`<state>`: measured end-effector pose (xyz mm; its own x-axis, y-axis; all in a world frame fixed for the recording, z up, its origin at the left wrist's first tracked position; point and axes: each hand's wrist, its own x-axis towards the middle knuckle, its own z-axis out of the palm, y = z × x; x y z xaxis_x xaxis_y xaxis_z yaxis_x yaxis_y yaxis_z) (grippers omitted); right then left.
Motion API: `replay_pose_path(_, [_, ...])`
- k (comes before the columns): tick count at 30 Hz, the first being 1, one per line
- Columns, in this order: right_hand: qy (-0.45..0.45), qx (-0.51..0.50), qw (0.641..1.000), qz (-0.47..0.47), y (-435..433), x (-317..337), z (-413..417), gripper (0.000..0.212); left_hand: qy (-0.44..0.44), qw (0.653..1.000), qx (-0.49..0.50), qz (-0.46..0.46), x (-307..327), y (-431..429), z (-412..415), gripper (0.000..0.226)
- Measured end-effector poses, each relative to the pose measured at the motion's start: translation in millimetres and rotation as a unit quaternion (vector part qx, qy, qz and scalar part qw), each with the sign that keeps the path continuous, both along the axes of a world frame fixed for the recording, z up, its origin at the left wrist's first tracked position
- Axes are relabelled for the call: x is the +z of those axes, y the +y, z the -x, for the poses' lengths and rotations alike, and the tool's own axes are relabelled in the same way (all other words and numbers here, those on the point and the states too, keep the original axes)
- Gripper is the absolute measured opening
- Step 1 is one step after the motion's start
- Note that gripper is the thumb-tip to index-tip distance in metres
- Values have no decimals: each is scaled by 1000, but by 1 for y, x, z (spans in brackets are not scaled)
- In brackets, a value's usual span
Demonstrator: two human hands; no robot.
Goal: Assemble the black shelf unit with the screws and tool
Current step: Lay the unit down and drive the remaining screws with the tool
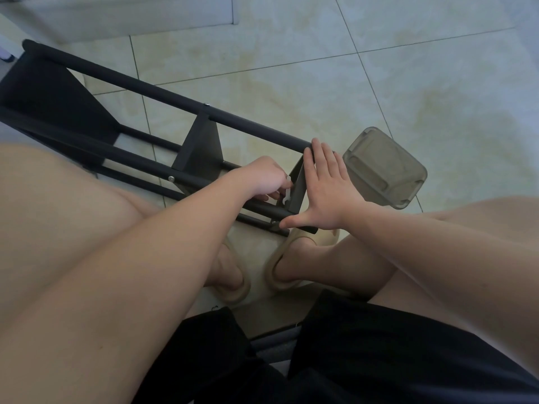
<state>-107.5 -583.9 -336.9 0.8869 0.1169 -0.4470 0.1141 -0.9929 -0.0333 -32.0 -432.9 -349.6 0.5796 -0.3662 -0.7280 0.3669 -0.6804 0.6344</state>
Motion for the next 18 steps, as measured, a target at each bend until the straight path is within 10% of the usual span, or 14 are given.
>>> replay_pose_path(18, [0, -2, 1000, -2, 2, 1, 0, 158, -5, 1000, 11, 8, -5, 0, 1, 11])
